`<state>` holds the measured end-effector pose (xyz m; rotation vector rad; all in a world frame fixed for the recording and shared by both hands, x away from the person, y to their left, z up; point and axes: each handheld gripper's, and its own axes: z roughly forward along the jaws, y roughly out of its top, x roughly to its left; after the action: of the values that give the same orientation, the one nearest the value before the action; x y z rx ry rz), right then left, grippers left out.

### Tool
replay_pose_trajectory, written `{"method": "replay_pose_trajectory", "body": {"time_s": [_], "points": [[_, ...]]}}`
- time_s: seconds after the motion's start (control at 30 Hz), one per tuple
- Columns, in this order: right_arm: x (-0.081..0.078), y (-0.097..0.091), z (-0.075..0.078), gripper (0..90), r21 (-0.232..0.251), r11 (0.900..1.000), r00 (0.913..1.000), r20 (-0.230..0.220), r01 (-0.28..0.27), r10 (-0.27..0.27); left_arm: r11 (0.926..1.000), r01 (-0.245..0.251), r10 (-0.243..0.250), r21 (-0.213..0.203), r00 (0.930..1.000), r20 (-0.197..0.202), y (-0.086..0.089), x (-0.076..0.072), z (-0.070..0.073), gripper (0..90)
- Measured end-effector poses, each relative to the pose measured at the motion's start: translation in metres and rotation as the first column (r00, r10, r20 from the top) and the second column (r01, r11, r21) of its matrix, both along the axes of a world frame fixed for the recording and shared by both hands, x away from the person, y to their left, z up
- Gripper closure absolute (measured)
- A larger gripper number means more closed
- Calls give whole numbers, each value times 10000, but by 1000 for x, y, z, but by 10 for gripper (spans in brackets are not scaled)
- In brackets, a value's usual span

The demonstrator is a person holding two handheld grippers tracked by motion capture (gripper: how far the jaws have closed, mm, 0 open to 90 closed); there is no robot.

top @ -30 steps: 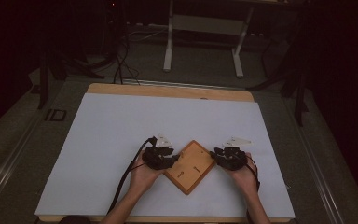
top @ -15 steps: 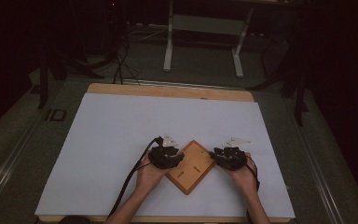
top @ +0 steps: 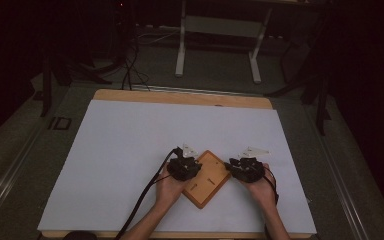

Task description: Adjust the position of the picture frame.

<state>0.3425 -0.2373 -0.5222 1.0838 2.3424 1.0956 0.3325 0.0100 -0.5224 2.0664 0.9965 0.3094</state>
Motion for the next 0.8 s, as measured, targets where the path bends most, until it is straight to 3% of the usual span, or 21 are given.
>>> {"method": "replay_pose_trajectory", "body": {"time_s": [0.2,0.37,0.8], "points": [[0,0,0,679,24,10000,10000,-2,-32,32,9991,-397,396,-145,9991,-118,0,0,0,828],[0,0,0,679,34,10000,10000,13,-34,34,9987,-426,420,-283,9989,-225,1,1,-1,838],[0,-4,3,720,157,9999,9998,187,73,-76,9985,394,-405,-384,9988,-277,8,4,0,844]]}}
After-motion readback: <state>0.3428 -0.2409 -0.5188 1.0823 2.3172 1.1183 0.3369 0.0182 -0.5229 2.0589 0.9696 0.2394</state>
